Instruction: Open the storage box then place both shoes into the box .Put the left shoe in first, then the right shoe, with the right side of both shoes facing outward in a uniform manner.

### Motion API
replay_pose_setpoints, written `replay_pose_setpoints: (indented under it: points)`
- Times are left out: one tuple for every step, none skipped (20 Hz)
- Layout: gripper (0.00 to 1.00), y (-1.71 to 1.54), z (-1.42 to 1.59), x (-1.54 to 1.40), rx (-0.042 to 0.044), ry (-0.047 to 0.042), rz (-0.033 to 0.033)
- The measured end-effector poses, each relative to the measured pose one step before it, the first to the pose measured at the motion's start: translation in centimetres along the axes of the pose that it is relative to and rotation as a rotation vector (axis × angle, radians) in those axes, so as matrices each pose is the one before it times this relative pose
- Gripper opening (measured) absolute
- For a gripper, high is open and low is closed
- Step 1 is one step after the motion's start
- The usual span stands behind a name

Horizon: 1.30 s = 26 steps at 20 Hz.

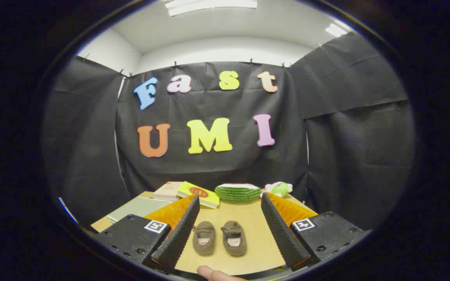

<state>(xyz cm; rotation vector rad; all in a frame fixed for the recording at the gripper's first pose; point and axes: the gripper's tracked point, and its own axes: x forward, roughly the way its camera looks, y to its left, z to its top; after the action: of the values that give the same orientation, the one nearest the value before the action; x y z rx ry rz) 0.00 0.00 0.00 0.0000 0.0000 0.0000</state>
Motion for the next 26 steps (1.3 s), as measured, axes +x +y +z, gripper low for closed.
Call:
replay_pose_setpoints:
  points:
    - [1.00, 0.127, -0.071, 0.044, -0.01074, 0.00040, 0.00090]
    - [1.00, 0.110, -0.112, 0.031, -0.00911, 0.00259, -0.00073]
    - [1.00, 0.058, -0.032, 0.100, -0.00529, 0.00233, -0.00031]
    - [1.00, 0.133, -0.088, 0.044, -0.00152, 0.00405, 0.00234]
    - [1.00, 0.064, -0.044, 0.098, 0.00238, 0.00428, 0.00239]
    - [1.00, -0.014, -0.036, 0.092, 0.00285, 0.00306, 0.00173]
    - [1.00, -0.030, 0.002, 0.152, 0.00222, 0.00237, 0.00040]
    - [1.00, 0.018, -0.116, 0.187, 0.00043, 0.00304, 0.00029]
    - [1.00, 0.011, -0.042, 0.175, -0.00214, 0.00480, 0.00168]
    - [1.00, -0.006, -0.049, 0.227, -0.00040, 0.00220, 0.00136]
    - [1.00, -0.018, -0.073, 0.335, -0.00101, 0.00499, 0.00110]
    - [1.00, -0.002, -0.192, 0.420, 0.00021, 0.00390, 0.00034]
    - [1.00, 0.044, -0.144, 0.480, 0.00006, 0.00756, 0.00036]
    - [1.00, 0.075, -0.333, 0.545, 0.00188, 0.01096, 0.00001]
    - [1.00, 0.183, -0.307, 0.689, 0.00126, 0.01644, 0.00600]
    - [1.00, 0.592, -0.528, 0.774, 0.00010, 0.02109, 0.01458]
    - [1.00, 0.425, -0.337, 0.809, -0.00006, 0.02074, 0.02075]
    - [1.00, 0.348, -0.452, 0.949, 0.00273, 0.02488, 0.01985]
    - [1.00, 0.303, -0.134, 0.925, 0.00575, 0.01797, 0.02288]
    - [1.00, 0.349, -0.247, 1.062, 0.00527, 0.02038, 0.01905]
    - [1.00, 0.302, -0.392, 1.091, 0.00930, 0.02411, 0.01945]
    - [1.00, 0.272, -0.800, 1.215, 0.01635, 0.03507, 0.01861]
    - [1.00, 0.475, -0.655, 1.144, 0.01968, 0.03779, 0.02626]
    - [1.00, 0.575, -0.772, 1.197, 0.01306, 0.04100, 0.02637]
    - [1.00, 0.415, -0.596, 1.128, 0.01001, 0.03569, 0.02260]
    - [1.00, 0.369, -0.524, 1.124, 0.01563, 0.03290, 0.02158]
